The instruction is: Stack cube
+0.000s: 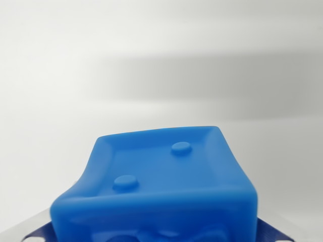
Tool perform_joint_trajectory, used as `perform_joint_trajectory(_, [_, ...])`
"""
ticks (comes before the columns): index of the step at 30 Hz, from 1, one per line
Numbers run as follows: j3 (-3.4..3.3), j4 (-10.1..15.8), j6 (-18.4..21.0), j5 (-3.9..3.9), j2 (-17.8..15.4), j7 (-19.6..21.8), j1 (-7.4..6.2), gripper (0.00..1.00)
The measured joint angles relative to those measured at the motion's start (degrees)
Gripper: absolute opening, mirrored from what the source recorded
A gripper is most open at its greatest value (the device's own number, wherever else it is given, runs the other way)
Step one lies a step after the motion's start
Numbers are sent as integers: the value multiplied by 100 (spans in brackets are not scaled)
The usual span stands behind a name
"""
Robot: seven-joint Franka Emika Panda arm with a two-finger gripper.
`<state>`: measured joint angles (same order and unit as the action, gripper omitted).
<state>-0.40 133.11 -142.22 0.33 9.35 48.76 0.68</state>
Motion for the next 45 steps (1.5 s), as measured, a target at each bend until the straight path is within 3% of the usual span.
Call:
perform_joint_trajectory(23, [20, 810, -85, -6, -721, 394, -148, 0])
perform_joint_trajectory(45, [92, 1556, -99, -8, -1464, 803, -273, 0])
